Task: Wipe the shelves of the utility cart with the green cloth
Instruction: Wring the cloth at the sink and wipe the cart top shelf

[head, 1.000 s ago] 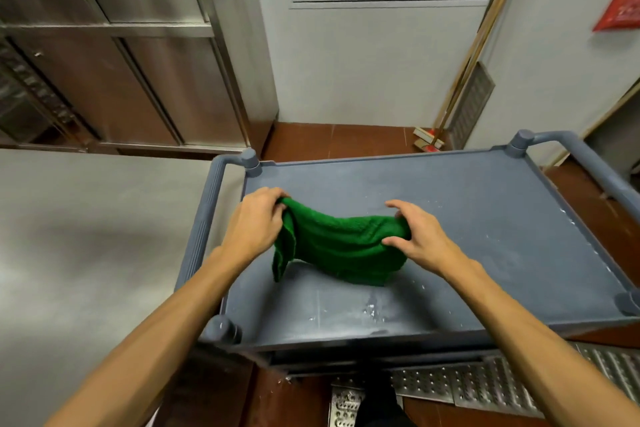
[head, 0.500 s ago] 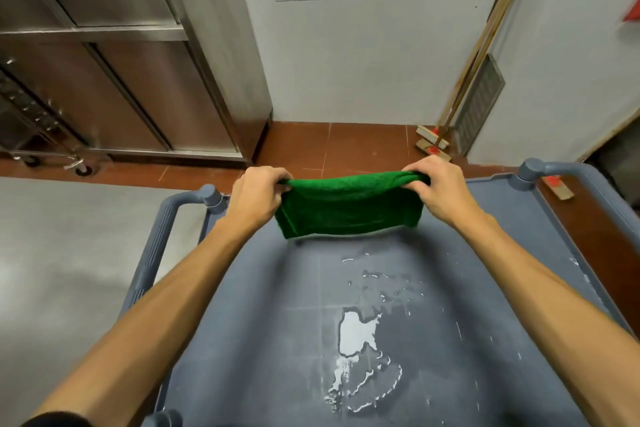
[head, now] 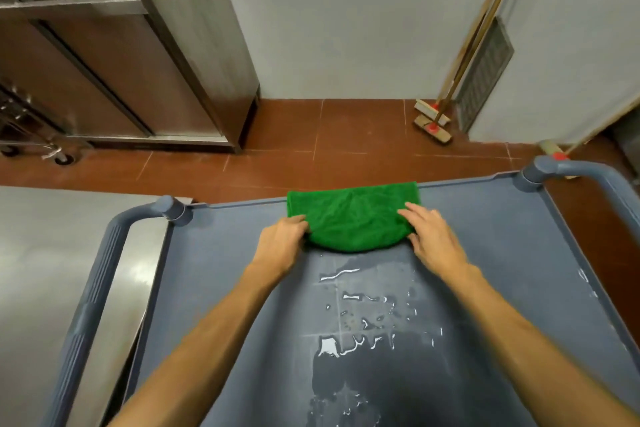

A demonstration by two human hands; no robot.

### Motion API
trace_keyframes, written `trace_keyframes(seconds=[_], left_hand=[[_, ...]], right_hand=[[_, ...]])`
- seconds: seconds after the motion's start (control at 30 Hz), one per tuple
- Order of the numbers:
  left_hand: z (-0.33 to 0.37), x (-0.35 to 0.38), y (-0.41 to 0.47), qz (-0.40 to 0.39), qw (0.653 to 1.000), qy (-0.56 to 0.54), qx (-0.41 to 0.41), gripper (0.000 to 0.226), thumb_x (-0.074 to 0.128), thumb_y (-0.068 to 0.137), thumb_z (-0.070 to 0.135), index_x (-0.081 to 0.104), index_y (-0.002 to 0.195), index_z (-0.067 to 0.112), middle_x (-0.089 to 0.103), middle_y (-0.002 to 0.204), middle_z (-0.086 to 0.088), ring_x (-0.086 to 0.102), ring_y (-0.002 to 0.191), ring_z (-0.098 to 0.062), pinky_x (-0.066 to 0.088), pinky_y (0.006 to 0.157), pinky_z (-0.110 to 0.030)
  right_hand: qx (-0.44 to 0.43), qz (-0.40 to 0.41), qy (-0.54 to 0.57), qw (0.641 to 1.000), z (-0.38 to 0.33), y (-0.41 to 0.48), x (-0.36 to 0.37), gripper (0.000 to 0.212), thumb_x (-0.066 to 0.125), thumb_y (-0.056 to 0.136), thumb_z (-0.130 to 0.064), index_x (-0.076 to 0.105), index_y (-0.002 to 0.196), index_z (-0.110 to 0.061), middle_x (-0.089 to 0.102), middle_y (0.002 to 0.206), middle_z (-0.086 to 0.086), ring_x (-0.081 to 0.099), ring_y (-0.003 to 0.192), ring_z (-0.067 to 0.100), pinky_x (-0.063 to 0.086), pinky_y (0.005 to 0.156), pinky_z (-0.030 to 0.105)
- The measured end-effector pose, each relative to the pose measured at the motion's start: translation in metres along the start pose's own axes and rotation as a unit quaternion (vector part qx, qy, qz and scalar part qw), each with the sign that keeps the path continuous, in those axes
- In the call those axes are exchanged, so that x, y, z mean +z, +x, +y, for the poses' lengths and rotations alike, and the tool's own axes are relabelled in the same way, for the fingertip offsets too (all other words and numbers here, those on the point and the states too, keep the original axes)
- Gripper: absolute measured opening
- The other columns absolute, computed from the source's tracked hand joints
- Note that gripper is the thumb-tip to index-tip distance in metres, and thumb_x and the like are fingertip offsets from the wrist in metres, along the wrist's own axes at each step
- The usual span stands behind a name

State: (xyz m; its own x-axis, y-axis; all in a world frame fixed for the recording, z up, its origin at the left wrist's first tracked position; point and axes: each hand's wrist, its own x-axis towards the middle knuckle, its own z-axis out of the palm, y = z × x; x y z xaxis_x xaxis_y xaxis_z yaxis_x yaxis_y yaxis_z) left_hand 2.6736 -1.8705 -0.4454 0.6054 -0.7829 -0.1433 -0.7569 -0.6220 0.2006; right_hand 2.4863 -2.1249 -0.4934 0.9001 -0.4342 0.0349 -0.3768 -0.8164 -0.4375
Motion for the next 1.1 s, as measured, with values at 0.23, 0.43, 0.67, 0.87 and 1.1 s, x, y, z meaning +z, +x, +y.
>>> trace_keyframes(seconds=[0.23, 0.43, 0.67, 0.87, 1.1], left_hand=[[0.009, 0.051, -0.038, -0.003, 0.994, -0.091, -0.064, 0.022, 0.049, 0.087, 0.009, 0.057, 0.107, 0.009, 0.066, 0.113, -0.012, 0.06, 0.105, -0.037, 0.053, 0.07, -0.046], [0.01, 0.054, -0.048, 0.003, 0.991, -0.105, -0.084, 0.013, 0.053, 0.088, 0.01, 0.055, 0.1, 0.012, 0.067, 0.107, -0.008, 0.06, 0.099, -0.036, 0.049, 0.066, -0.042], [0.011, 0.066, -0.081, -0.007, 0.991, -0.1, -0.083, 0.022, 0.052, 0.092, 0.011, 0.057, 0.113, 0.01, 0.067, 0.113, -0.007, 0.061, 0.103, -0.035, 0.054, 0.074, -0.044], [0.015, 0.073, -0.119, -0.015, 0.992, -0.104, -0.07, 0.011, 0.051, 0.09, 0.012, 0.053, 0.101, 0.014, 0.066, 0.108, -0.006, 0.061, 0.099, -0.035, 0.048, 0.067, -0.039], [0.023, 0.082, -0.169, -0.013, 0.992, -0.11, -0.067, 0.008, 0.051, 0.09, 0.012, 0.051, 0.097, 0.014, 0.066, 0.106, -0.008, 0.061, 0.096, -0.036, 0.042, 0.064, -0.036]], right_hand=[[0.037, -0.021, 0.03, 0.999, 0.007, -0.033, 0.028, 0.055, 0.057, 0.082, 0.009, 0.06, 0.131, -0.016, 0.057, 0.14, -0.002, 0.051, 0.105, 0.029, 0.051, 0.093, 0.041], [0.065, -0.015, 0.064, 0.996, -0.001, -0.047, 0.028, 0.051, 0.056, 0.088, 0.005, 0.059, 0.133, -0.017, 0.054, 0.142, -0.002, 0.047, 0.112, 0.023, 0.042, 0.1, 0.032], [0.079, -0.024, 0.069, 0.994, -0.006, -0.089, 0.032, 0.048, 0.055, 0.09, 0.002, 0.059, 0.133, -0.019, 0.053, 0.143, -0.005, 0.046, 0.111, 0.021, 0.044, 0.102, 0.034], [0.103, -0.023, 0.077, 0.991, -0.016, -0.131, 0.042, 0.047, 0.055, 0.091, 0.001, 0.06, 0.131, -0.022, 0.054, 0.142, -0.006, 0.046, 0.11, 0.02, 0.045, 0.101, 0.035], [0.113, -0.027, 0.068, 0.991, -0.033, -0.184, 0.046, 0.045, 0.056, 0.091, -0.001, 0.06, 0.131, -0.022, 0.055, 0.141, -0.008, 0.046, 0.11, 0.021, 0.043, 0.1, 0.031]])
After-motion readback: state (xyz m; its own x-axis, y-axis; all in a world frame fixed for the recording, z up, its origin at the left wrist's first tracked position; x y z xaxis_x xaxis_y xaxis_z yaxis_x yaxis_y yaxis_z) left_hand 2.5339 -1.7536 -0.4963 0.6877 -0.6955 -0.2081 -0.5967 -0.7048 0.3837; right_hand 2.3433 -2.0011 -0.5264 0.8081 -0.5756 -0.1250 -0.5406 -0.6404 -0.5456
